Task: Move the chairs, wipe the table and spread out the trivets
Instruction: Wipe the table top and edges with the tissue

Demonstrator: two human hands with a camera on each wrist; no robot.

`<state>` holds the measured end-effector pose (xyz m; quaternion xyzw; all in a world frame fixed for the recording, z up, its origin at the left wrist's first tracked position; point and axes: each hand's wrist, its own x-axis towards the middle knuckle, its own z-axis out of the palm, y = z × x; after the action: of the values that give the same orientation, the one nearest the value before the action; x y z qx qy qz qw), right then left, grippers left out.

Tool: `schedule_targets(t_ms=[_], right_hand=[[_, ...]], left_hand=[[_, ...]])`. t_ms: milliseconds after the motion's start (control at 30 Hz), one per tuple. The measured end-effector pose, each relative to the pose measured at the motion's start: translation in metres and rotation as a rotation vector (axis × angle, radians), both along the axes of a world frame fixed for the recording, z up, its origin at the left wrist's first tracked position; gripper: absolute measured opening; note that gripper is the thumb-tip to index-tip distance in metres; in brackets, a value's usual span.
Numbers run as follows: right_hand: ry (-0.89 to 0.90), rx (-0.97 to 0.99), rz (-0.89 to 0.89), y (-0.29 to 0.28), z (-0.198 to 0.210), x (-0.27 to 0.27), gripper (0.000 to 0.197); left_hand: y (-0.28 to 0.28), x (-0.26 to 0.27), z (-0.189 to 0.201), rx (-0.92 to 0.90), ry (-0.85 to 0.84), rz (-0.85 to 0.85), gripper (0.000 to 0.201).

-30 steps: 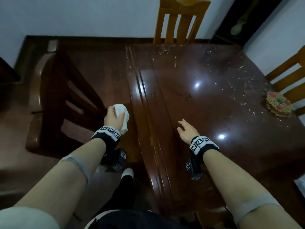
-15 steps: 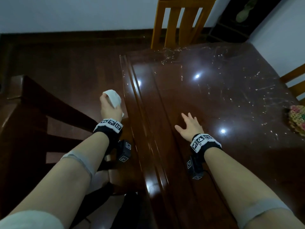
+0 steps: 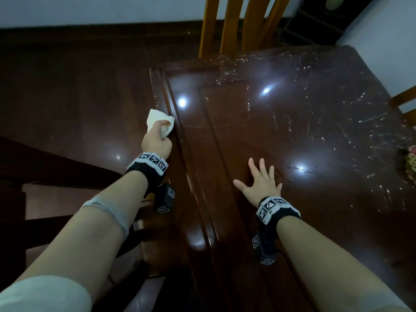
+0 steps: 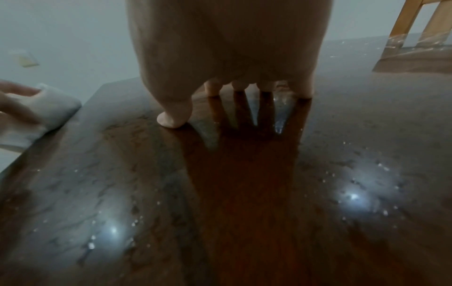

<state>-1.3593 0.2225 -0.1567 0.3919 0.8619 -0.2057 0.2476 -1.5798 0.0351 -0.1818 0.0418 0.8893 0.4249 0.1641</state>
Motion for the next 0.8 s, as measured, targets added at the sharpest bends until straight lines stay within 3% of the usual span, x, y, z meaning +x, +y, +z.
schedule_targets(t_ms=[133,233,333,467,800], right_hand=[[-0.004,0.01,0.001,0.001,-0.002,0.0,0.085],[-0.007,0.013,-0.004,0.002,-0.003,-0.001,0.085],[-0.004,0.009,-0.005,0.001,-0.001,0.0,0.084],[-0.001,0.015,-0.003,0.0,0.0,0.0,0.083],[0.012,-0.002,-0.017,-0.001,0.0,-0.002,0.084]], left_hand=[[0.015,-0.003,-0.009,-0.072,0.113,-0.165,0.044],[0.024,0.0,-0.014,-0.144,0.064,-0.112,0.039],[0.024,0.003,-0.015,-0.175,0.128,-0.148,0.036],[0.016,0.021,-0.015,-0.239,0.252,-0.269,0.035],[-0.007,0.087,-0.015,-0.363,0.234,-0.437,0.045]])
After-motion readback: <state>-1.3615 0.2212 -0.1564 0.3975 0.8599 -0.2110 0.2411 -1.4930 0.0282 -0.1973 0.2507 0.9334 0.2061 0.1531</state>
